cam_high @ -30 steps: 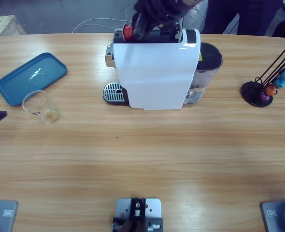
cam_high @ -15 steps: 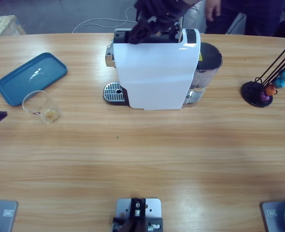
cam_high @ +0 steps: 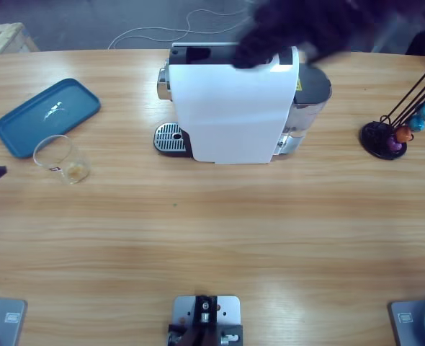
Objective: Pour coffee
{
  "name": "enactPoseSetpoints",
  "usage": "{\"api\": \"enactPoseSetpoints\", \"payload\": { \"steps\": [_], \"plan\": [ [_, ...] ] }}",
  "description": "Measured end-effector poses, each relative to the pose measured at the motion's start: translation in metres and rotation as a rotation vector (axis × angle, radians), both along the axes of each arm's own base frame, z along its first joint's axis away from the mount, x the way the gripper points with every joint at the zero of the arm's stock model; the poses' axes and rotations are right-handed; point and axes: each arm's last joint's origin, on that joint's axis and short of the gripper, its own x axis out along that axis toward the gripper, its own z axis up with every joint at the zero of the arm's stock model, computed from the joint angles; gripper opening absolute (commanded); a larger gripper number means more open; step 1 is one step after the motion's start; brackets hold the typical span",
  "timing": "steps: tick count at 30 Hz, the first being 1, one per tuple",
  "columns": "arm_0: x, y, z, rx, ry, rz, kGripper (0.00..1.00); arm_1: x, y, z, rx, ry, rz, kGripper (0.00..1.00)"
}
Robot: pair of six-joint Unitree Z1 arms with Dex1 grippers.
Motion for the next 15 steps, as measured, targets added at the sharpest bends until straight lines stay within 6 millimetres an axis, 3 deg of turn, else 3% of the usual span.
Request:
{"api": "enactPoseSetpoints", "payload": {
  "steps": [4,9,13,15],
  "plan": [
    [0.0,0.0,0.0,-0.002,-0.001,0.0,0.977,-0.009,-0.033,-0.005,0.168,-0.001,-0.264,0.0],
    [0.0,0.0,0.0,-0.005,0.002,0.002,0.977,0.019,-0.051,0.019,0.468,-0.071,-0.561,0.0],
    [0.0,0.0,0.0,-0.008,0.005,0.004,0.977,0.05,-0.036,0.031,0.633,-0.06,-0.656,0.0],
    [-0.001,0.0,0.0,-0.007,0.007,0.005,0.977,0.065,-0.022,0.022,0.638,-0.036,-0.679,0.0]
  ]
}}
